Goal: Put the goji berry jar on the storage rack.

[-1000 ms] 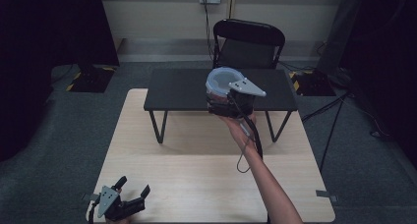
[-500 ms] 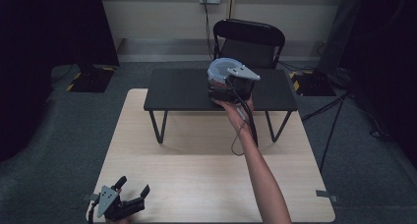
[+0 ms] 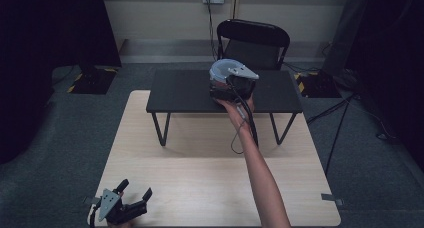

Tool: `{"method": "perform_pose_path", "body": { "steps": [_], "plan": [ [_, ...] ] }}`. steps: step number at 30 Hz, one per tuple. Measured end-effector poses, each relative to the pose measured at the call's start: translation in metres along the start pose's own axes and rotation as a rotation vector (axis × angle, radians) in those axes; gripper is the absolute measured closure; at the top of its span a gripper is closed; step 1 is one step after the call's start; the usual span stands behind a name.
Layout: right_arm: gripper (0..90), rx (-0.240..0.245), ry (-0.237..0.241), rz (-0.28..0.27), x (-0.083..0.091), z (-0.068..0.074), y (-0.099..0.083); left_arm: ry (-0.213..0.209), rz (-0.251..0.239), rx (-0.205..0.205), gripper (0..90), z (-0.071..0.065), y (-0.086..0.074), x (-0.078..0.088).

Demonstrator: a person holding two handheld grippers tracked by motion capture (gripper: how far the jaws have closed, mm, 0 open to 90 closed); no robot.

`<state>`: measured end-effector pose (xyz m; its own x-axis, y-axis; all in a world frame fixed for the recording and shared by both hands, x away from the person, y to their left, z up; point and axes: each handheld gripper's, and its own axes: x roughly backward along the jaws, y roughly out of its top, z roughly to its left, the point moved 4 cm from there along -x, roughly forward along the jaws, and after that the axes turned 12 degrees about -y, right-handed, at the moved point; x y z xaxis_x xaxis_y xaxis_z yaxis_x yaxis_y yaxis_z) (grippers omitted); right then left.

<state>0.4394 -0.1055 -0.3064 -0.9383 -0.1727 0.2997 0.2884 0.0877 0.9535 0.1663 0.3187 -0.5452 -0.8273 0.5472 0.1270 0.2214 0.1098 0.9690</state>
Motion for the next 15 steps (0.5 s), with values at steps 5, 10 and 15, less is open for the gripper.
{"method": "perform_pose_path", "body": {
  "steps": [5,10,15],
  "plan": [
    [1.5,0.01,-0.005,-0.007,-0.0021,0.0021,-0.001,0.001,-0.001,0.002,0.2,0.0,0.0,0.0],
    [0.8,0.019,-0.012,-0.02,-0.0041,0.0038,-0.0033,0.001,-0.003,0.003,0.1,-0.0001,-0.0003,0.0001],
    [0.0,0.008,-0.005,-0.013,-0.0046,0.0019,-0.0033,0.0,-0.003,0.003,0.1,-0.0002,-0.0003,0.0001]
  ]
}}
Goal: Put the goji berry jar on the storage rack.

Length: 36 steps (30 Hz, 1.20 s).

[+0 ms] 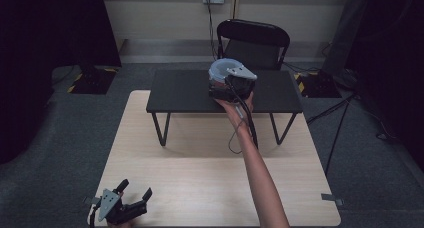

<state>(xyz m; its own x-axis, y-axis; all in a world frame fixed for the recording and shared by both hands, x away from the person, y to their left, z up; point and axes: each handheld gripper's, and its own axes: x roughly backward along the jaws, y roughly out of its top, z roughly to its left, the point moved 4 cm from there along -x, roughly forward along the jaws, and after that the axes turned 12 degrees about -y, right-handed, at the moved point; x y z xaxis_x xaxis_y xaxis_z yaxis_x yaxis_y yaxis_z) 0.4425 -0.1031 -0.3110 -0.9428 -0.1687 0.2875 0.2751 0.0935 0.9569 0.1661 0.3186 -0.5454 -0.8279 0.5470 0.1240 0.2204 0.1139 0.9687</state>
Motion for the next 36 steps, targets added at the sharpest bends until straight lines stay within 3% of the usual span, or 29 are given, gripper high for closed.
{"method": "perform_pose_path", "body": {
  "steps": [4,9,18,23,24,28,29,36],
  "plan": [
    [0.0,-0.008,0.007,0.012,0.001,0.0,0.0,0.0,0.001,0.0,0.1,0.0,0.0,0.0],
    [0.0,0.002,-0.002,-0.031,0.003,0.0,-0.006,0.001,0.001,0.0,0.2,0.0,0.0,0.0],
    [0.0,-0.009,0.004,-0.04,0.013,-0.003,-0.012,0.001,0.004,-0.005,0.1,0.0,0.0,0.0],
    [0.0,-0.015,0.038,-0.076,0.026,-0.015,-0.024,0.001,0.002,-0.003,0.1,0.0,0.0,0.0],
    [0.0,-0.077,0.047,-0.043,0.031,-0.013,-0.024,0.002,0.005,-0.006,0.2,0.0,0.0,0.0],
    [0.0,-0.065,0.078,-0.068,0.042,-0.023,-0.031,0.003,0.005,-0.009,0.2,-0.001,0.0,0.0],
    [0.0,-0.028,0.097,-0.108,0.05,-0.034,-0.037,0.003,0.006,-0.011,0.2,-0.001,0.0,0.0],
    [0.0,-0.04,0.164,-0.143,0.087,-0.056,-0.061,0.004,0.008,-0.015,0.1,-0.002,0.0,0.0]
  ]
}}
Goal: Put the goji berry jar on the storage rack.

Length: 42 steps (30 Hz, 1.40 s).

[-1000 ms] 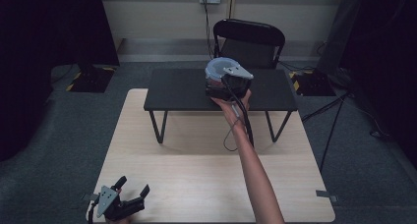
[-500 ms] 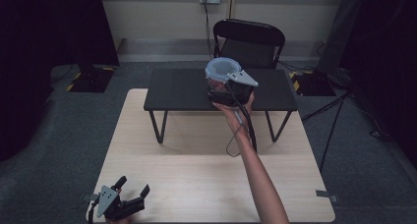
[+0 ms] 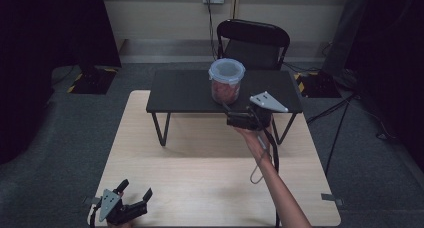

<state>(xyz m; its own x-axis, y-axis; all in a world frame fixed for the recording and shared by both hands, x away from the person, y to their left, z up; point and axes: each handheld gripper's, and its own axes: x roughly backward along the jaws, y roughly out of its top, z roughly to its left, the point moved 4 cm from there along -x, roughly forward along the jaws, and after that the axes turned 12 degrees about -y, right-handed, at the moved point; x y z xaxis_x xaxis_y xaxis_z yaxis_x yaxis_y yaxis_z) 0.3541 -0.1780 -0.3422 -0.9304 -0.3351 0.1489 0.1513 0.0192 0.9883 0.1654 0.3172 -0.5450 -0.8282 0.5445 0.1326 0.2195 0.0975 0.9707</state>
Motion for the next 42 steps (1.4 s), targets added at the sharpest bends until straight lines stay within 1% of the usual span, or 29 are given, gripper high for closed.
{"method": "perform_pose_path", "body": {
  "steps": [2,5,6,7,11,13,15,16,17,19,21,24,26,28,29,30,31,32,33,35,36,42],
  "plan": [
    [0.0,-0.009,0.025,0.0,0.017,-0.006,-0.01,-0.001,0.002,-0.002,0.1,0.0,0.0,0.0],
    [0.0,-0.003,0.044,-0.005,0.041,-0.014,-0.026,0.0,0.002,-0.004,0.1,-0.001,0.0,0.0],
    [0.0,0.001,0.045,-0.003,0.048,-0.016,-0.031,0.0,0.002,-0.004,0.2,-0.001,0.0,0.0],
    [0.0,-0.004,0.052,-0.005,0.058,-0.02,-0.039,0.0,0.002,-0.004,0.1,-0.001,0.0,0.0],
    [0.0,-0.013,0.057,0.019,0.089,-0.031,-0.064,0.0,0.002,-0.003,0.1,-0.001,0.0,0.0],
    [0.0,-0.015,0.045,0.027,0.11,-0.037,-0.081,0.0,0.002,-0.004,0.2,-0.001,0.0,0.0],
    [0.0,-0.012,0.037,0.039,0.125,-0.042,-0.095,0.0,0.003,-0.006,0.1,-0.001,0.0,0.0],
    [0.0,-0.006,0.022,0.045,0.135,-0.044,-0.104,0.001,0.002,-0.004,0.2,-0.001,0.0,0.0],
    [0.0,-0.008,0.022,0.042,0.143,-0.047,-0.112,0.001,0.003,-0.007,0.2,-0.001,0.0,0.0],
    [0.0,-0.005,0.009,0.069,0.155,-0.05,-0.122,0.003,0.004,-0.006,0.2,-0.001,0.0,0.0],
    [0.0,-0.019,-0.002,0.087,0.168,-0.054,-0.133,0.005,0.006,-0.011,0.1,-0.002,0.0,0.0],
    [0.0,-0.033,-0.024,0.098,0.187,-0.058,-0.147,0.01,0.008,-0.013,0.0,-0.002,0.0,-0.001],
    [0.0,-0.036,-0.036,0.094,0.196,-0.061,-0.154,0.014,0.008,-0.007,0.0,-0.003,0.001,0.0],
    [0.0,-0.047,-0.051,0.092,0.206,-0.064,-0.162,0.032,0.014,0.004,0.0,-0.004,0.002,-0.001],
    [0.0,-0.045,-0.057,0.087,0.208,-0.064,-0.164,0.043,0.017,0.02,0.0,-0.004,0.003,-0.001],
    [0.0,-0.047,-0.063,0.081,0.21,-0.065,-0.166,0.044,0.015,0.029,0.0,-0.003,0.004,0.0],
    [0.0,-0.048,-0.061,0.081,0.212,-0.067,-0.166,0.043,0.016,0.03,0.0,-0.003,0.004,0.0],
    [0.0,-0.047,-0.06,0.086,0.212,-0.068,-0.165,0.041,0.018,0.031,0.0,-0.002,0.004,0.0],
    [0.0,-0.044,-0.062,0.08,0.213,-0.068,-0.164,0.04,0.019,0.03,0.0,-0.002,0.004,0.0],
    [0.0,-0.06,-0.059,0.057,0.215,-0.07,-0.164,0.039,0.019,0.03,0.0,-0.002,0.004,0.001],
    [0.0,-0.057,-0.06,0.055,0.215,-0.07,-0.164,0.038,0.021,0.029,0.0,-0.002,0.005,0.001],
    [0.0,-0.053,-0.055,0.07,0.213,-0.07,-0.165,0.032,0.023,0.027,0.0,-0.001,0.005,0.001]
  ]
}}
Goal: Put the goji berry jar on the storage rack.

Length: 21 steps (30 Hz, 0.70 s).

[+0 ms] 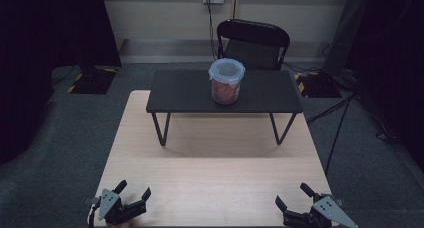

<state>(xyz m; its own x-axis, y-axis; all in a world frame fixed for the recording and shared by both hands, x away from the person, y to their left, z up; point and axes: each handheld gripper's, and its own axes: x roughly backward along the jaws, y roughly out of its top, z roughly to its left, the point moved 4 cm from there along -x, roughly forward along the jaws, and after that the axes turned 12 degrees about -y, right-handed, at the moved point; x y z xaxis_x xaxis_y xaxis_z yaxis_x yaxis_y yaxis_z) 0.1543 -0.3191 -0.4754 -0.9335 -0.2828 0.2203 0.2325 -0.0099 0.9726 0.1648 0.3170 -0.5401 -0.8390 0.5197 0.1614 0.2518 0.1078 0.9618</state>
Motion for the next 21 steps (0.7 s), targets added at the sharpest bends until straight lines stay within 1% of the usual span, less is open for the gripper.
{"method": "perform_pose_path", "body": {
  "steps": [6,13,21],
  "plan": [
    [0.0,0.001,0.006,0.0,-0.0012,0.0001,0.0,0.0,-0.001,-0.001,0.0,-0.0002,-0.0002,0.0],
    [0.0,-0.003,0.013,0.012,-0.0019,-0.0001,-0.001,-0.002,0.0,0.001,0.0,0.0003,-0.0001,0.0002],
    [0.0,-0.023,0.017,0.012,-0.0017,-0.0024,-0.0018,0.0,0.0,0.003,0.0,0.0002,-0.0002,0.0004]
  ]
}}
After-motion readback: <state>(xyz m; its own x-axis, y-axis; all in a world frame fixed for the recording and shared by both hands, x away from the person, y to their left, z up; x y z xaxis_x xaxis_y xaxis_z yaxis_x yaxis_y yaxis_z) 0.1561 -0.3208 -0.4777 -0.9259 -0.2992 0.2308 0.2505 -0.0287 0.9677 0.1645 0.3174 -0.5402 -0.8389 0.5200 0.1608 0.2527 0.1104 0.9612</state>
